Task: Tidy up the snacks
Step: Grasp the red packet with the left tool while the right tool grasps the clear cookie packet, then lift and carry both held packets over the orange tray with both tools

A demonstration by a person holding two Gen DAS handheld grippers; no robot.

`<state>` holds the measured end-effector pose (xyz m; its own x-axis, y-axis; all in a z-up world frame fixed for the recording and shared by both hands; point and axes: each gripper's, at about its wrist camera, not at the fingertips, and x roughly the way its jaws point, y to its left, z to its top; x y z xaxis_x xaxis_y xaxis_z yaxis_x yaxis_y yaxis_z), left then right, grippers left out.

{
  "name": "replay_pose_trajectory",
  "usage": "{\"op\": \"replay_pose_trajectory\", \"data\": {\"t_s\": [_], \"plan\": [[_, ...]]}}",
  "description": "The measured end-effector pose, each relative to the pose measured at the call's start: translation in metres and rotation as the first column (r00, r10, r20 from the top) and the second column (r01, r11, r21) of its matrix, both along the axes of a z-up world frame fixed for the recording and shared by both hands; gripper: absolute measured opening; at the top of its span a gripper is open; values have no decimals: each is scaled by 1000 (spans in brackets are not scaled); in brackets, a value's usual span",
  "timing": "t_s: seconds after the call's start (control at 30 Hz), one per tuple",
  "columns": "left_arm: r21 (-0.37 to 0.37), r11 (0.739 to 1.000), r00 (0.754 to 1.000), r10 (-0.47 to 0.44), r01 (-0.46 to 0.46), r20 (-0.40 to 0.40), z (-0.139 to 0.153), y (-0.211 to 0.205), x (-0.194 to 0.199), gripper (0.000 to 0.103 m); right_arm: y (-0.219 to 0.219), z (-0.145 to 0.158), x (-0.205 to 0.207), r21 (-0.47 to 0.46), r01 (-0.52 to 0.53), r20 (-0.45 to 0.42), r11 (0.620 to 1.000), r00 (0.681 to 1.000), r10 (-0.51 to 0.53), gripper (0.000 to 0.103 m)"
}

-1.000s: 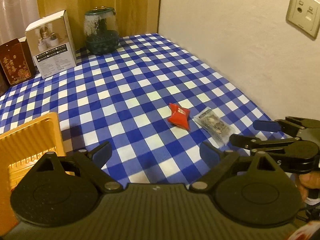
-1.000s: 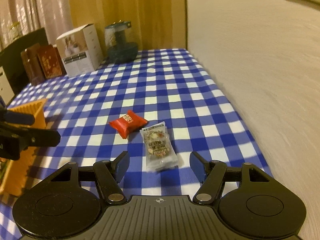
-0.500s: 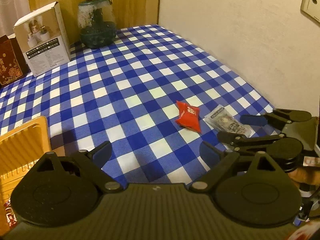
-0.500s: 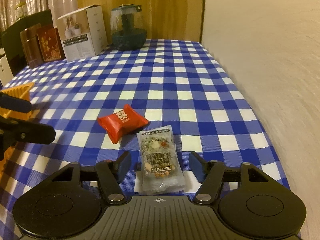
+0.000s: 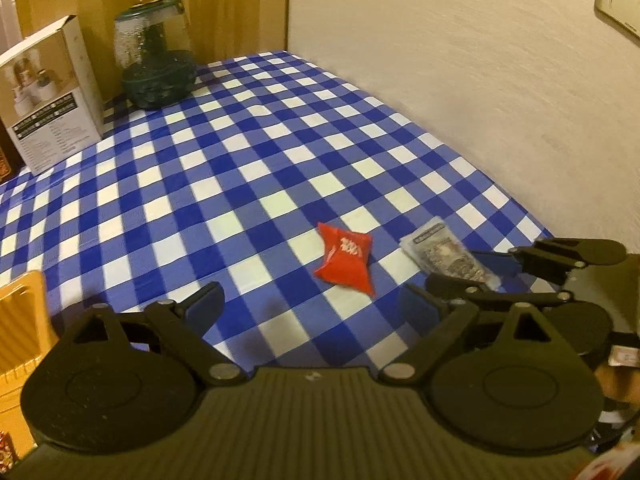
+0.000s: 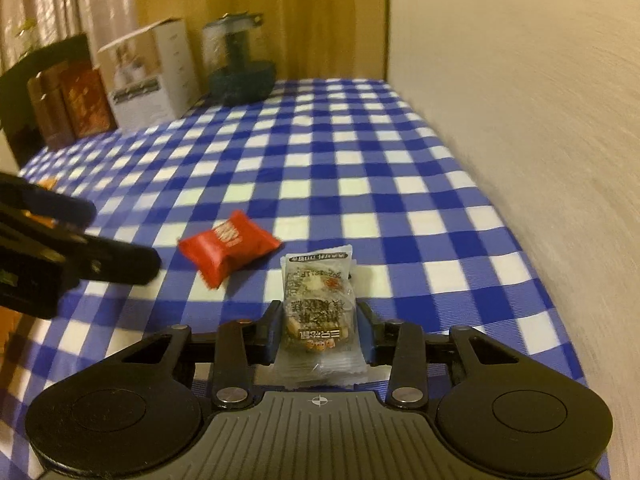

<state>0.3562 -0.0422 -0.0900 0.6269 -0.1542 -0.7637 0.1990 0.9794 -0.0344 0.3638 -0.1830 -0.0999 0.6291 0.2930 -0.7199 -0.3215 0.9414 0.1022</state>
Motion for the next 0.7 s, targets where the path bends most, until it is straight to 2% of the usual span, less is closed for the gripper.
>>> {"op": "replay_pose_trajectory", "data": {"t_s": [0.33, 0.5, 0.57, 0.7], "plan": [[9, 999, 999, -53, 53, -4, -22, -22, 32, 75, -23, 10, -3, 44, 73, 6, 996, 997, -73, 39], [48, 995, 996, -90, 90, -11, -31, -35, 43, 64, -33, 8, -4, 57, 109, -1, 992, 994, -109, 39], [48, 993, 994, -103, 104, -27, -34, -38, 47, 56, -35, 7, -5, 62, 113, -4, 992, 994, -113, 39], [71, 989, 991, -130, 132, -36, -40, -43, 51, 46, -36, 4, -6, 66, 114, -13, 991, 993, -113, 39]]}}
